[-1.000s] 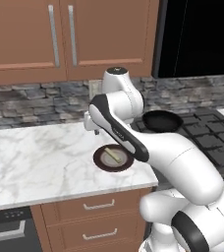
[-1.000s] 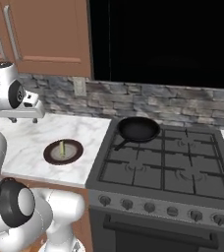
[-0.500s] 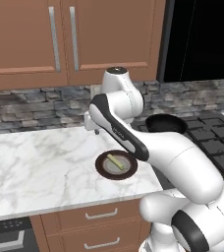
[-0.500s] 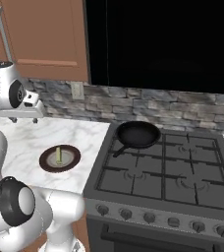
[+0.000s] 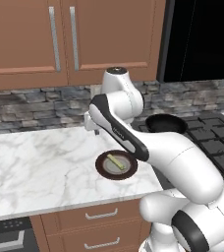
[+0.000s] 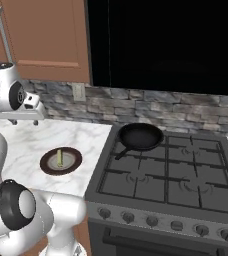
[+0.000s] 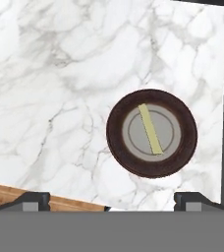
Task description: Pick up the butter stick and place it in the pan. Then turn on the burner for the pan.
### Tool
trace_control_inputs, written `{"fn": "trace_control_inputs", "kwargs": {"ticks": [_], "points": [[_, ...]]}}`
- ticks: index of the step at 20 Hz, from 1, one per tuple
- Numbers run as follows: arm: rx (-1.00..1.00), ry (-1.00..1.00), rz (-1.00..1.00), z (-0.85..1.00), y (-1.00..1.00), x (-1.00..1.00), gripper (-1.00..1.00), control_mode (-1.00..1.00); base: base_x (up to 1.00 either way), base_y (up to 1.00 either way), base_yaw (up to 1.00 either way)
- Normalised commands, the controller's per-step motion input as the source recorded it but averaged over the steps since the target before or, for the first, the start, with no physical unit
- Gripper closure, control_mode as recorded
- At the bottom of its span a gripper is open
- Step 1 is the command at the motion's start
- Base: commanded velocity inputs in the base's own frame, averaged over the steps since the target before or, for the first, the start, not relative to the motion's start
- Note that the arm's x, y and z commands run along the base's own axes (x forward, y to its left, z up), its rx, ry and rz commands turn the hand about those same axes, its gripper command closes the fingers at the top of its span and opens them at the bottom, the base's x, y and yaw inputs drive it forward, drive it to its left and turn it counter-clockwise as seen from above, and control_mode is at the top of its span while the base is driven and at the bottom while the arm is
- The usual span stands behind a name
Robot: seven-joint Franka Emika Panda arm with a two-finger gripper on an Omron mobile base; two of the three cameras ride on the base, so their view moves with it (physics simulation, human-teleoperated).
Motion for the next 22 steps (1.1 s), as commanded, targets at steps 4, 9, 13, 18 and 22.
{"fn": "trace_control_inputs", "kwargs": {"ticks": [4,9,13,18,22], "points": [[0.01,0.00,0.00,-0.48,-0.08,-0.01,-1.00,-1.00,0.00,0.00,0.00],[0.00,0.00,0.00,-0.62,-0.26,-0.11,-1.00,-1.00,0.00,0.00,0.00],[0.00,0.00,0.00,-0.44,-0.43,-0.03,-1.00,-1.00,0.00,0.00,0.00],[0.00,0.02,0.00,-0.44,-0.40,0.02,-1.00,-1.00,0.00,0.00,0.00],[0.00,0.05,0.02,-0.46,-0.30,0.05,-1.00,-1.00,0.00,0.00,0.00]]}}
